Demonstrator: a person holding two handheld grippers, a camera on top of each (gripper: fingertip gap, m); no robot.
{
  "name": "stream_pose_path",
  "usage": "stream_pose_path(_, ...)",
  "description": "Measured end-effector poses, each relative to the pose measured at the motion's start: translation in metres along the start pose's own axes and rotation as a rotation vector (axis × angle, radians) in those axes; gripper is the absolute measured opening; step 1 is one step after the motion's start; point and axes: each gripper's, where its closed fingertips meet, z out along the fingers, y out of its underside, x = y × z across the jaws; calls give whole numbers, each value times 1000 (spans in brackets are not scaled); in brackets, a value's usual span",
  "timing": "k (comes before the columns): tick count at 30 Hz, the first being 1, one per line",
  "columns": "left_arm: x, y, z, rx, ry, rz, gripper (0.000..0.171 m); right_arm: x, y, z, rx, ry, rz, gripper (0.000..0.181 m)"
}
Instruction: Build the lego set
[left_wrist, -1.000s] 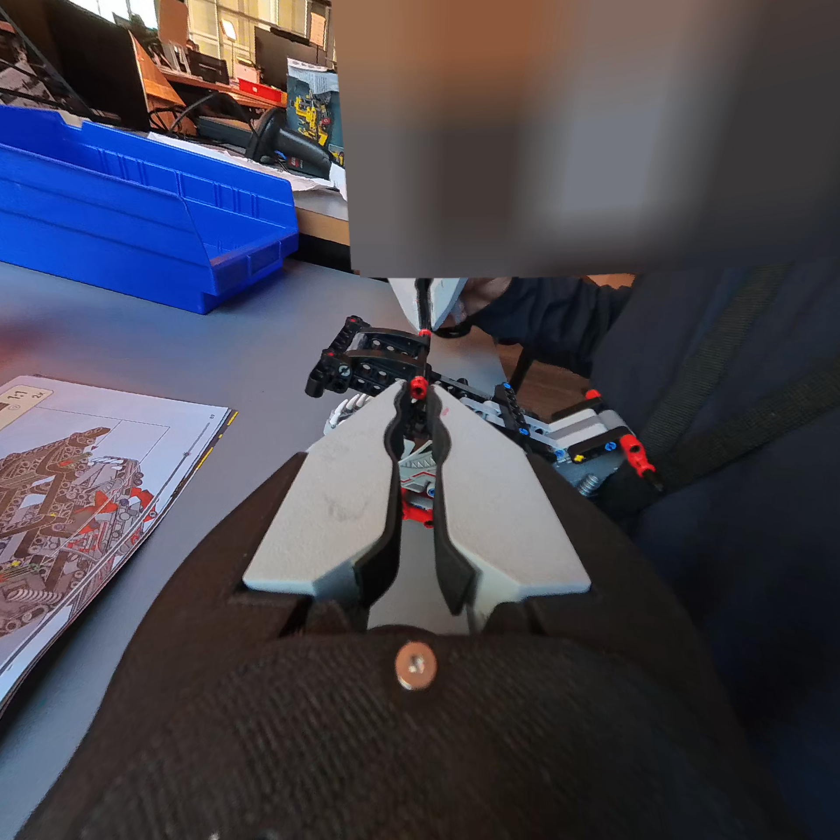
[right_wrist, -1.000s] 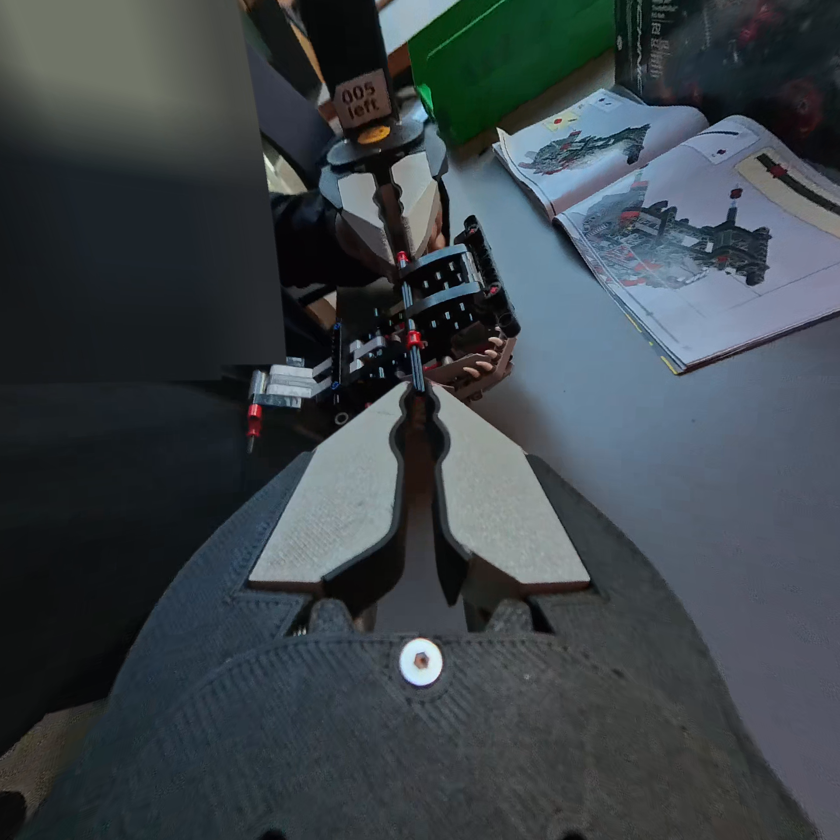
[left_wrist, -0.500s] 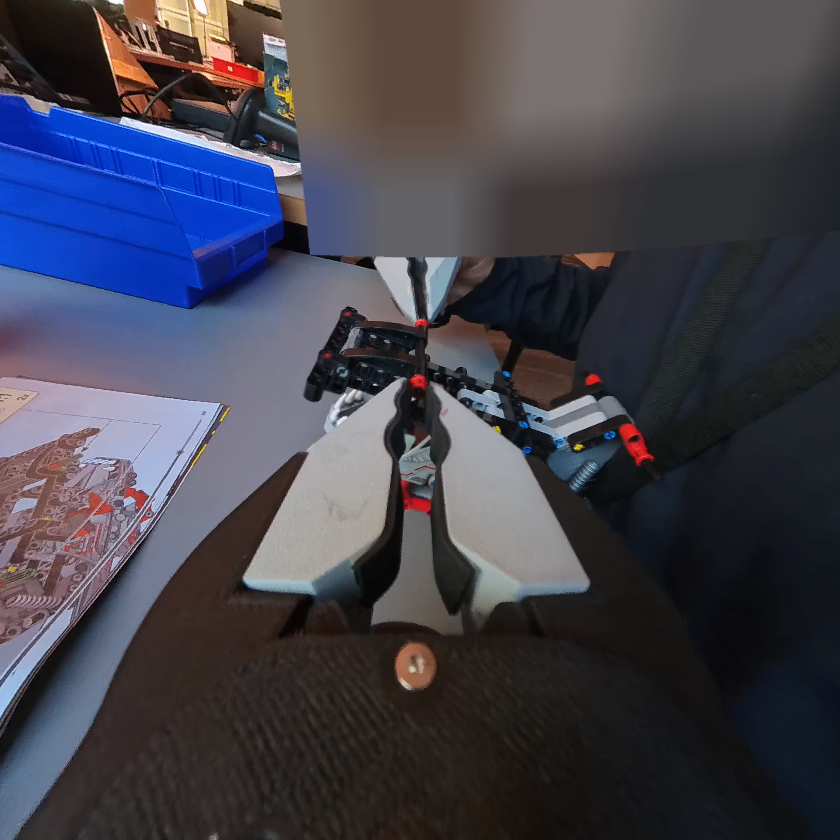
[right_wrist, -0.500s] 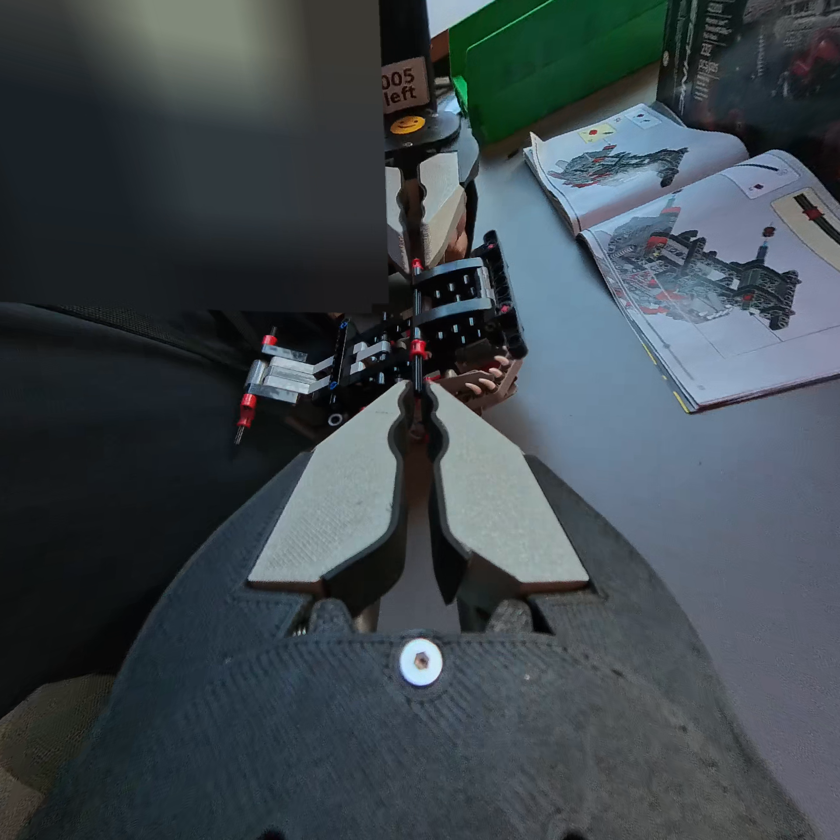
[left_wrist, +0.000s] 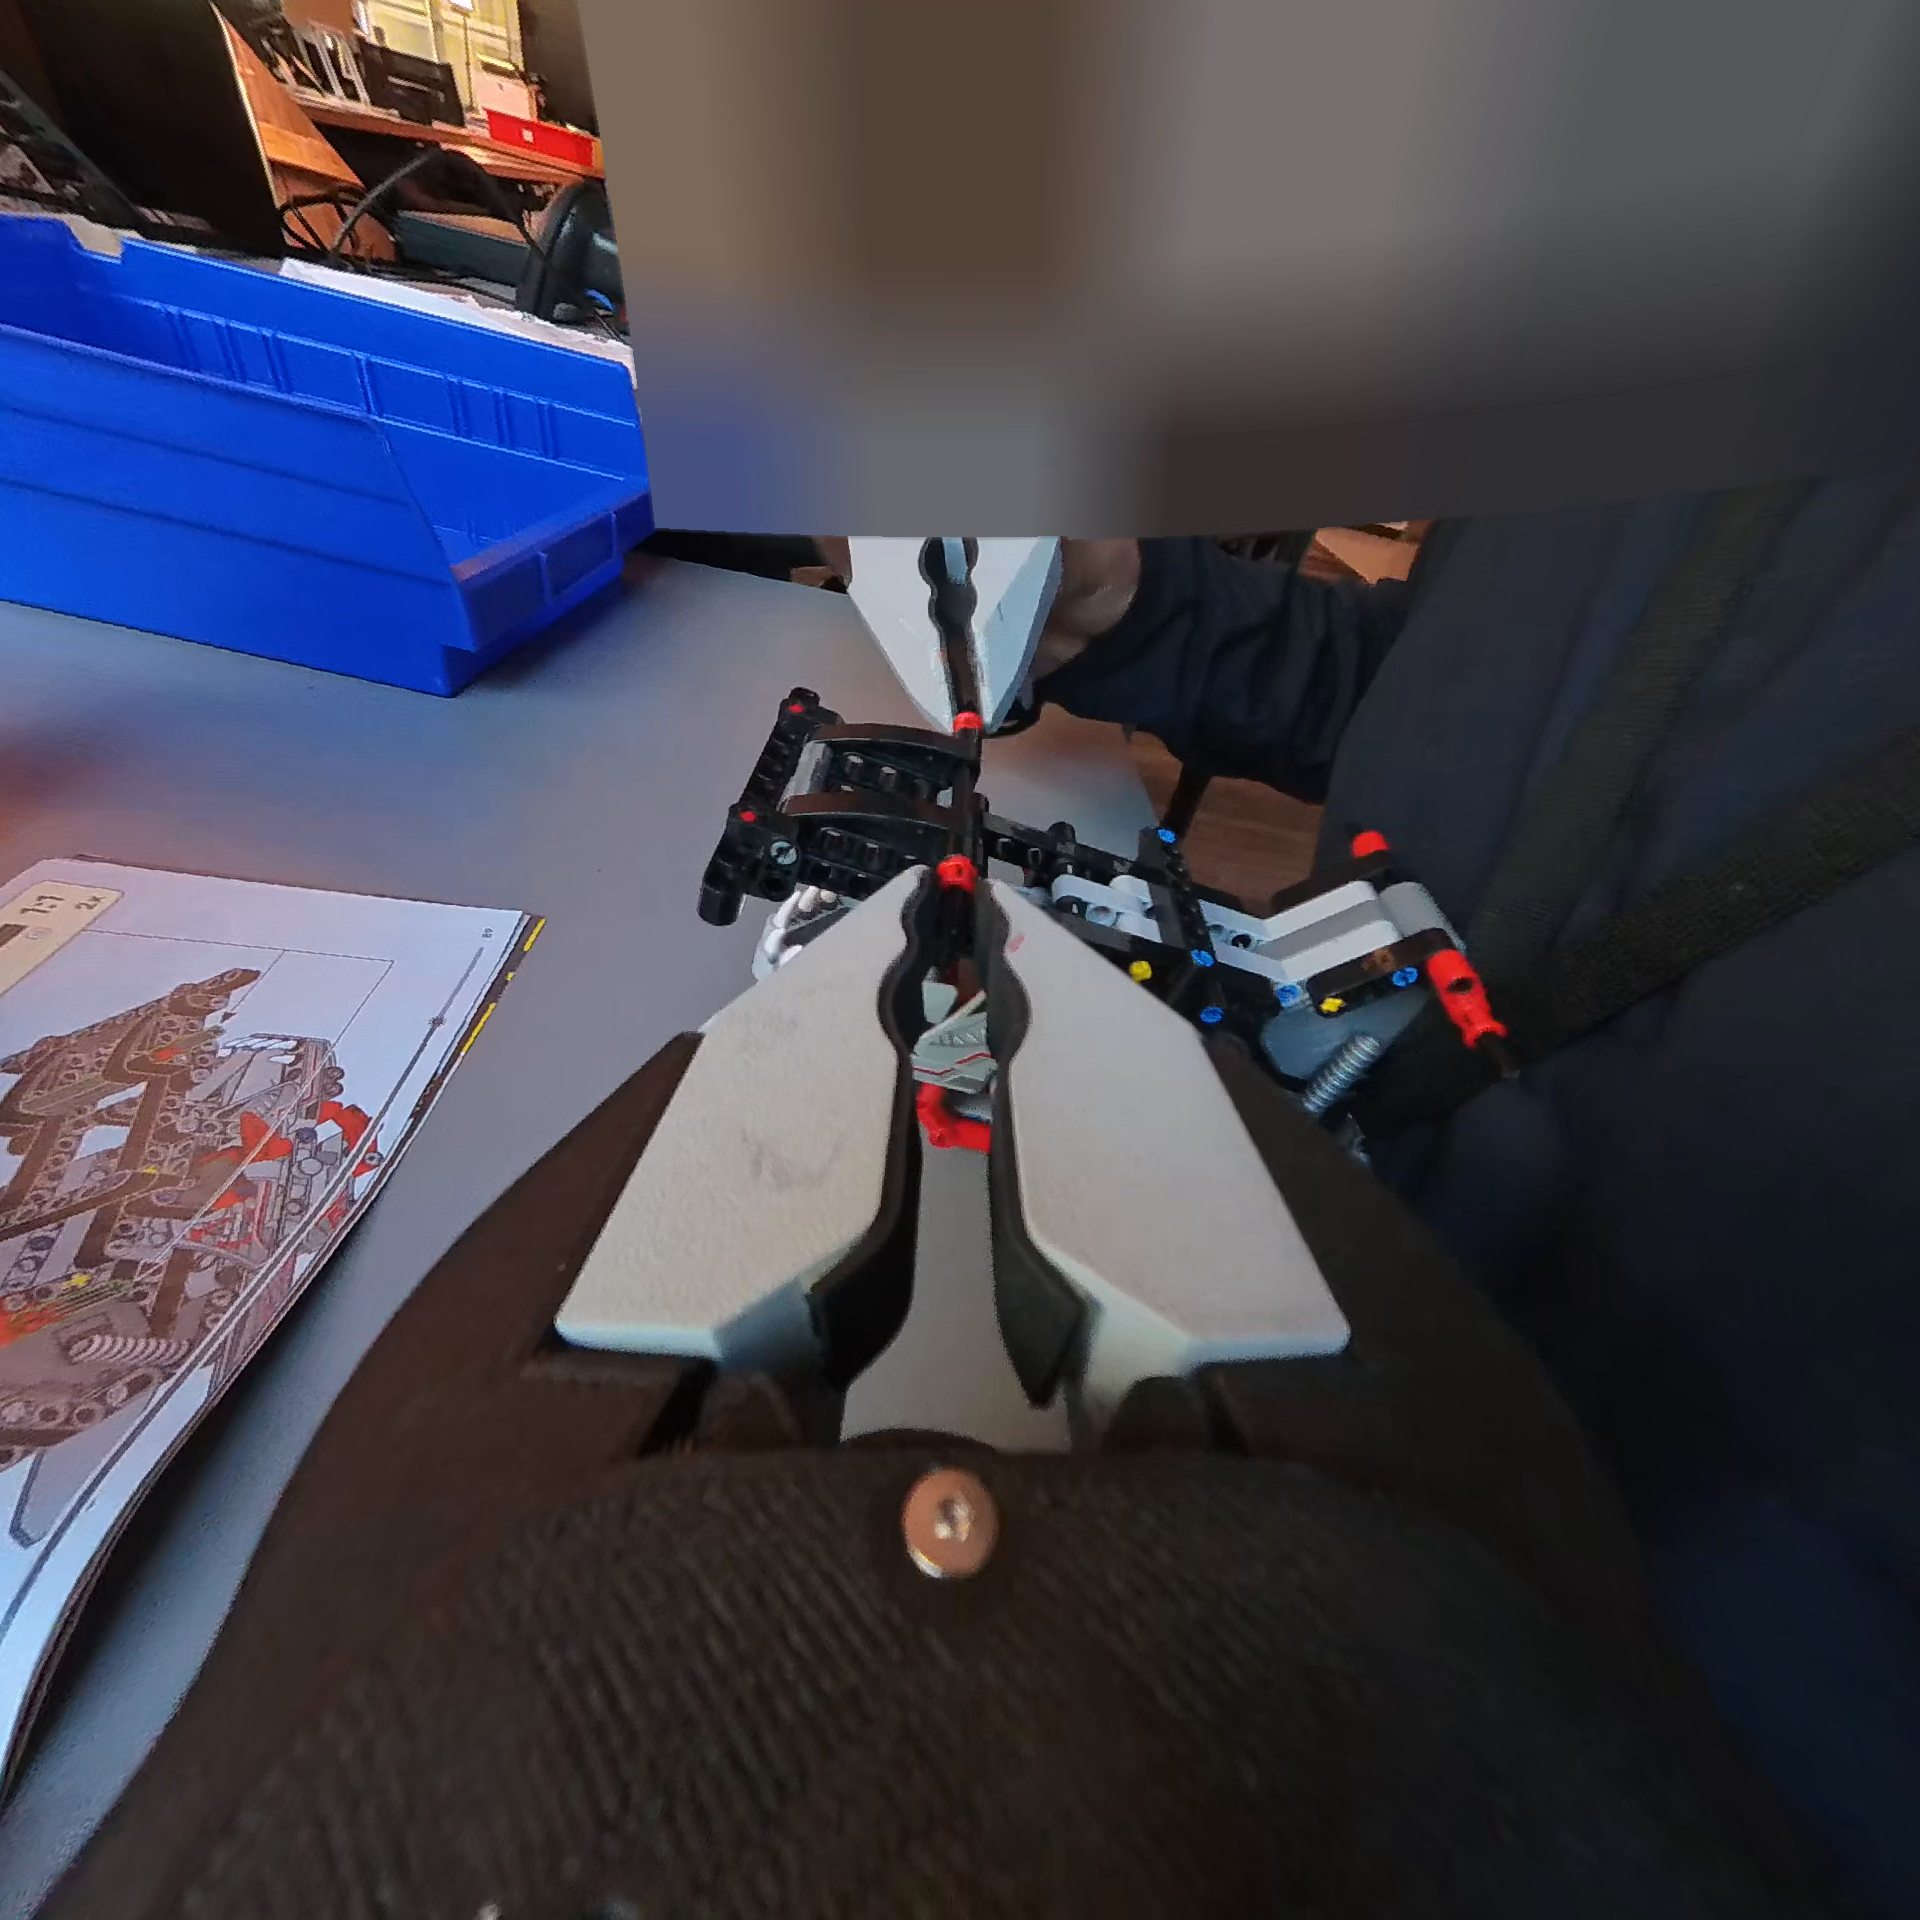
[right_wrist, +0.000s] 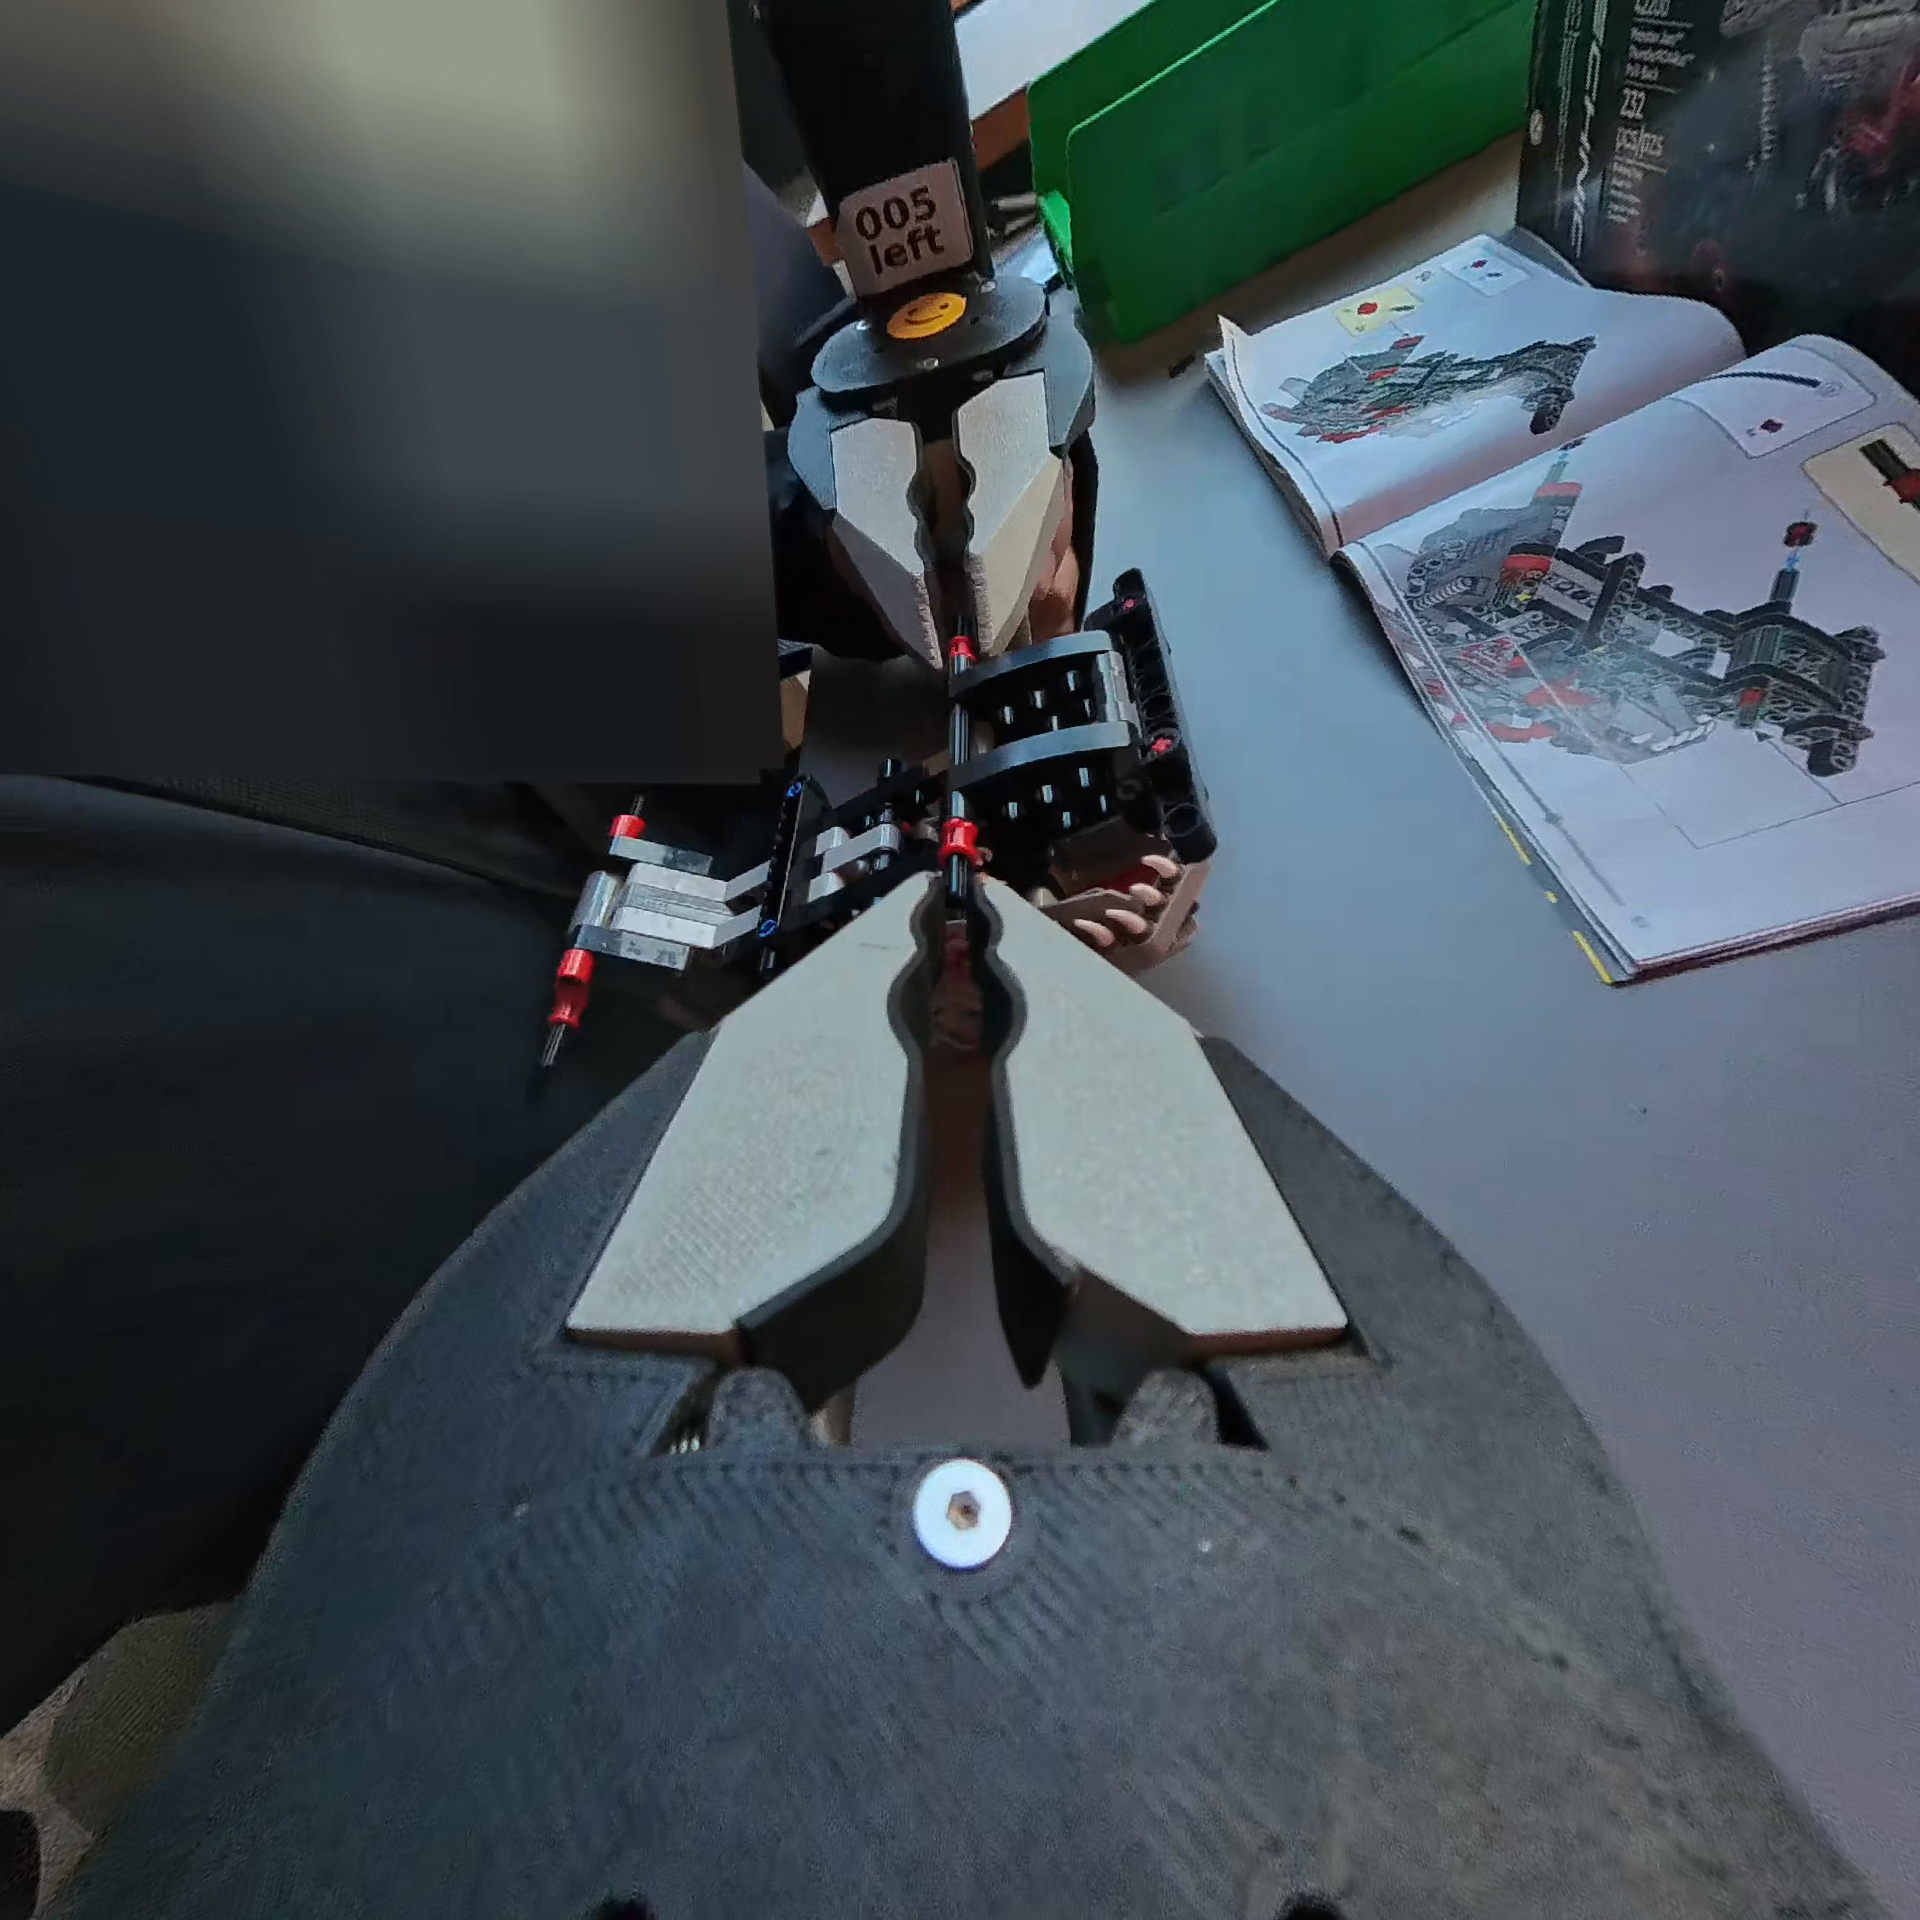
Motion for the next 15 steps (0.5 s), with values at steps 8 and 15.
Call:
stream_pose_path(8, -4, -8, -14, 23, -29, -3, 20, 0, -11, -38, 134, 44, 53, 17)
stream_pose_path(15, 1, -11, -78, 27, -153, -37, 27, 12, 19, -30, 120, 187, 81, 32)
